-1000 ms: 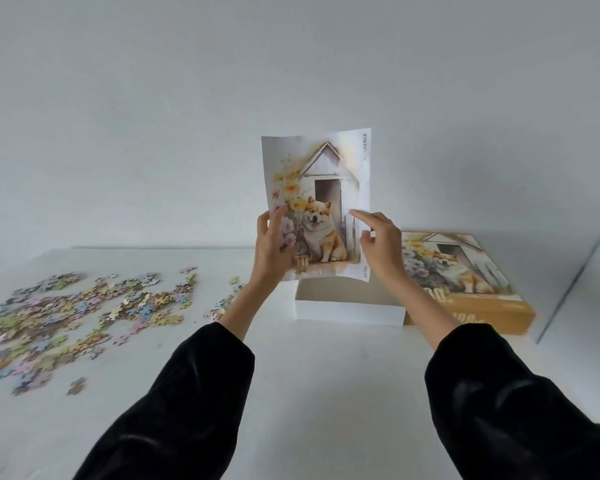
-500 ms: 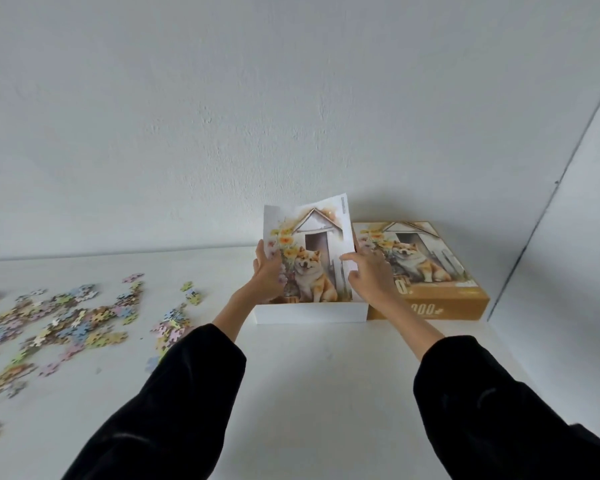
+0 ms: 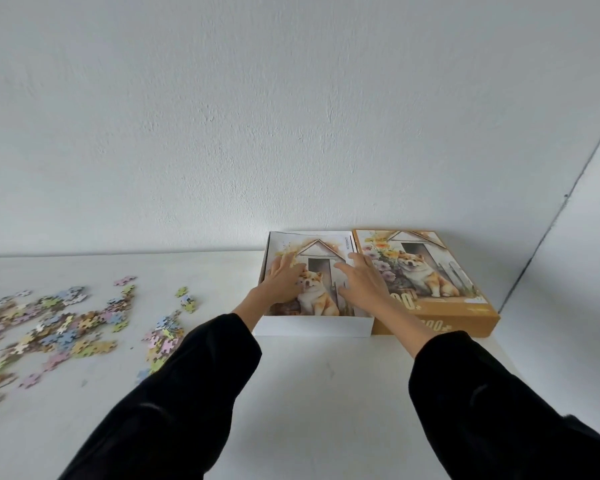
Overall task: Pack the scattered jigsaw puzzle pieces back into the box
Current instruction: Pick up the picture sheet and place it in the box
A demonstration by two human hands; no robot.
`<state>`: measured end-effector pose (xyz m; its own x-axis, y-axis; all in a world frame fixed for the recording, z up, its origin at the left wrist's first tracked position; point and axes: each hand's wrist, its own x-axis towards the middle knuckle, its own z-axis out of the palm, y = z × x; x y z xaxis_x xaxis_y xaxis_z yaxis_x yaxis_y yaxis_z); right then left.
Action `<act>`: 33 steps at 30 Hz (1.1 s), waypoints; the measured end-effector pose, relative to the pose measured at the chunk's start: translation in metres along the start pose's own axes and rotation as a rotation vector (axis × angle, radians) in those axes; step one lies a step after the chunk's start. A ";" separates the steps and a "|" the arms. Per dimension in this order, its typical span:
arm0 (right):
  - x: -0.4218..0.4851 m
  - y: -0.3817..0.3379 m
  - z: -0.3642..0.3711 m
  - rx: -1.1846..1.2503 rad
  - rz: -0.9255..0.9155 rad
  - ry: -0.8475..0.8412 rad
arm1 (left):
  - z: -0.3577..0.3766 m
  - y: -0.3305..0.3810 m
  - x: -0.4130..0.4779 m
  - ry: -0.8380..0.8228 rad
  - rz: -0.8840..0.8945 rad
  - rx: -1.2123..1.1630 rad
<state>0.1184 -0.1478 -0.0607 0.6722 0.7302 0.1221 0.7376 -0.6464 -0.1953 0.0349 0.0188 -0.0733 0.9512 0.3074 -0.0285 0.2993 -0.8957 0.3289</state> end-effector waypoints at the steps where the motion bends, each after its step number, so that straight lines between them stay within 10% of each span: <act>1: 0.005 -0.002 -0.001 0.011 -0.010 -0.020 | -0.001 -0.001 0.006 0.002 -0.005 0.005; 33: 0.050 -0.010 0.043 0.136 0.095 -0.075 | 0.012 -0.008 0.038 0.062 -0.085 0.088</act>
<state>0.1420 -0.0959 -0.0941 0.7281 0.6850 0.0251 0.6523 -0.6811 -0.3326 0.0691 0.0336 -0.0887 0.9163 0.4005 0.0069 0.3869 -0.8893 0.2440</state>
